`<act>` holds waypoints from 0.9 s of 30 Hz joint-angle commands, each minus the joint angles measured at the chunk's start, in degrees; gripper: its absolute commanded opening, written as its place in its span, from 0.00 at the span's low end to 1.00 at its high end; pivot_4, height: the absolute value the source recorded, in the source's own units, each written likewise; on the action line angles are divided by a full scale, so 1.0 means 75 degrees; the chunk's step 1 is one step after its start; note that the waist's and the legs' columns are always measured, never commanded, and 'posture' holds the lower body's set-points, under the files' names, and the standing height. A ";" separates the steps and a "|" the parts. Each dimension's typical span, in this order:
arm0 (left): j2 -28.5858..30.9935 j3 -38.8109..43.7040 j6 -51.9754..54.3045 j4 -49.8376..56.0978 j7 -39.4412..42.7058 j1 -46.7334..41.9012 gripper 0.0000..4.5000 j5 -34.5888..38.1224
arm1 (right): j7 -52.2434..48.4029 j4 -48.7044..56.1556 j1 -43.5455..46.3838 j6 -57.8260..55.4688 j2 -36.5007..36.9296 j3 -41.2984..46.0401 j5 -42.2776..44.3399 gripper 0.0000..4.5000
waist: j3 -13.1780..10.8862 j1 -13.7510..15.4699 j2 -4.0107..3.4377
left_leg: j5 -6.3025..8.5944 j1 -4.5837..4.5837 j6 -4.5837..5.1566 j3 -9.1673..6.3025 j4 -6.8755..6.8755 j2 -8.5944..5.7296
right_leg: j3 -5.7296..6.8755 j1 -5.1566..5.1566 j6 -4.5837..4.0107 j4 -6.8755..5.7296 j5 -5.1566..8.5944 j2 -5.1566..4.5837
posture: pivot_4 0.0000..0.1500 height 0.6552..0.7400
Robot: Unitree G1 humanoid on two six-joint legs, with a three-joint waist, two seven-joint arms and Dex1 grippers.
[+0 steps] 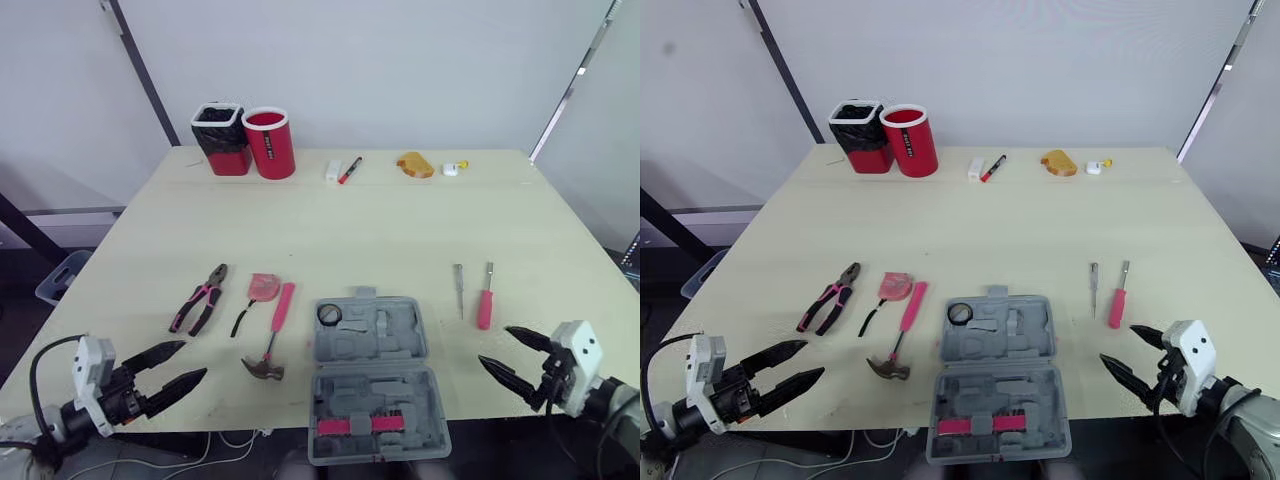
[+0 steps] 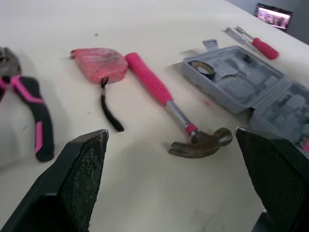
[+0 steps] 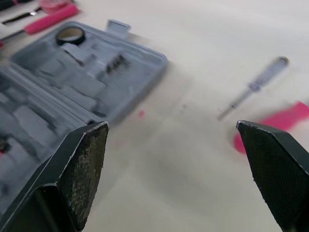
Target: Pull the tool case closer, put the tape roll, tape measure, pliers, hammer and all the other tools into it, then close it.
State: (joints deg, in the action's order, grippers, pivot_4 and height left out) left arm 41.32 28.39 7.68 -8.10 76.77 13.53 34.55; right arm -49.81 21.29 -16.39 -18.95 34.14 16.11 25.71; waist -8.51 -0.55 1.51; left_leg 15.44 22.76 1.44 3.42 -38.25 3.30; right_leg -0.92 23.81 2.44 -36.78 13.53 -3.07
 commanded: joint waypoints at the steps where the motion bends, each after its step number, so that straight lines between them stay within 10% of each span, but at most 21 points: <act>1: 0.0228 -0.0186 0.0396 0.1025 -0.0069 -0.0357 1.00 0.0354 | -0.0039 0.0450 0.0425 -0.0149 0.0214 -0.0092 0.0260 0.99 | 0.0000 0.0007 0.0000 | 0.0000 0.0000 0.0000 0.0000 -0.0001 0.0000 | 0.0000 -0.0001 0.0000 0.0000 0.0000 0.0000 | 1.00 1.00; 27: -0.0001 -0.0777 0.2763 0.3641 -0.3630 -0.1472 1.00 0.0233 | 0.0872 0.1466 0.2102 -0.1075 0.0051 -0.1599 0.0514 0.99 | -0.0002 -0.0007 0.0001 | -0.0001 -0.0002 0.0002 0.0001 -0.0007 -0.0014 | -0.0005 -0.0018 0.0005 -0.0003 -0.0003 0.0036 | 1.00 1.00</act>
State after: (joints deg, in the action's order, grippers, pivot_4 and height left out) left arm 41.52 20.76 27.47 16.84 53.80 1.56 37.67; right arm -43.30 30.09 -1.00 -27.57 34.22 3.82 29.44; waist -8.52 -0.60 1.52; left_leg 15.43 22.74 1.46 3.42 -38.30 3.19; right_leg -0.97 23.67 2.55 -36.80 13.46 -2.81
